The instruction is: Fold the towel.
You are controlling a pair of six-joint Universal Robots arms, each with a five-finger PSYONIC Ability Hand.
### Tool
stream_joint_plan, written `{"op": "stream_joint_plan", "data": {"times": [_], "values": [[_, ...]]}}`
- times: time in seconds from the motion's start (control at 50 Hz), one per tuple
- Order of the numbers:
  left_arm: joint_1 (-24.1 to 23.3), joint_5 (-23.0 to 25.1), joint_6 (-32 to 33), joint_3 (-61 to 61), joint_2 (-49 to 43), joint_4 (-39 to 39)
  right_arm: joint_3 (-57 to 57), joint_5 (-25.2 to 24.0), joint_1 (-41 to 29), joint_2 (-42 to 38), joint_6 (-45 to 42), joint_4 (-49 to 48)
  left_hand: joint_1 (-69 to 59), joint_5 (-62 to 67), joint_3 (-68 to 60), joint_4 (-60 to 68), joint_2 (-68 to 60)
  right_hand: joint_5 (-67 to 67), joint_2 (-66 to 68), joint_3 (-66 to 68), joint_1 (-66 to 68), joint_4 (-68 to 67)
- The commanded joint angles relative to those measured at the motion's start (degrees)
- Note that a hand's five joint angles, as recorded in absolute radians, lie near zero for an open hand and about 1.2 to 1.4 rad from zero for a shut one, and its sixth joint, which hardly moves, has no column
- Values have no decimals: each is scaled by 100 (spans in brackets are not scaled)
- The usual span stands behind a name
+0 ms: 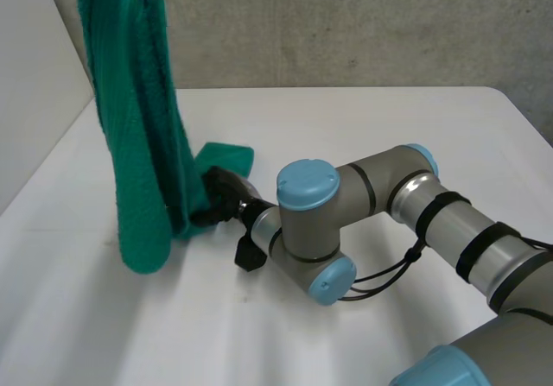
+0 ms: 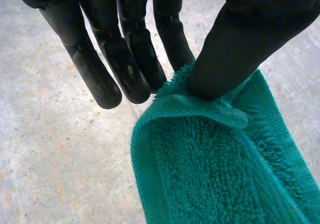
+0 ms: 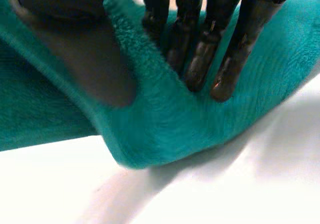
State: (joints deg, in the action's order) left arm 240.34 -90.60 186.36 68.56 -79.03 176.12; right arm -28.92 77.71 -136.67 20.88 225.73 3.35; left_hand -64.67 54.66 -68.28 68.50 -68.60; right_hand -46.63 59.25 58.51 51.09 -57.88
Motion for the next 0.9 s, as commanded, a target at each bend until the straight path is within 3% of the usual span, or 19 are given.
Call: {"op": "stream_joint_plan", "data": {"times": [0.02,0.1,0.14,0.32,0.52,0.62,0.7,0.86,0.9], "values": [[40,-37,6,-10,-34,107,53,297,96,214,-292,324,-1533,1534,-1172,1150,-1140,-2337,2075,2149,2891,-2212],[145,-37,15,43,-34,142,-96,727,412,732,-1002,710,-1533,1534,-1172,1150,-1140,-2337,2075,2149,2891,-2212],[372,-37,24,113,-34,142,-394,947,973,1328,-2193,904,-1533,1534,-1172,1150,-1140,-2337,2075,2149,2891,-2212],[1690,68,41,877,-191,169,-931,307,1793,3132,-5854,1703,-1533,1534,-1172,1150,-1140,-2337,2075,2149,2891,-2212],[1736,288,50,1765,-1509,256,-1439,183,2065,3722,-8560,3838,-1533,1534,-1172,1150,-1140,-2337,2075,2149,2891,-2212],[1403,297,15,1836,-2562,257,-1862,175,2066,3582,-9011,3779,-1533,1534,-1172,1150,-1140,-2337,2075,2149,2891,-2212],[1174,280,6,1714,-3126,353,-1846,201,2083,2932,-9029,3551,-1533,1534,-1172,1150,-1140,-2337,2075,2149,2891,-2212],[1121,244,32,1538,-3690,863,-1494,219,2224,2008,-8907,3129,-1533,1534,-1172,1150,-1140,-2276,2014,2088,2831,-2152],[1121,218,24,1494,-3743,924,-1467,227,2233,1973,-8749,2962,-1533,1534,-1172,1150,-1140,-686,424,498,1240,-561]]}}
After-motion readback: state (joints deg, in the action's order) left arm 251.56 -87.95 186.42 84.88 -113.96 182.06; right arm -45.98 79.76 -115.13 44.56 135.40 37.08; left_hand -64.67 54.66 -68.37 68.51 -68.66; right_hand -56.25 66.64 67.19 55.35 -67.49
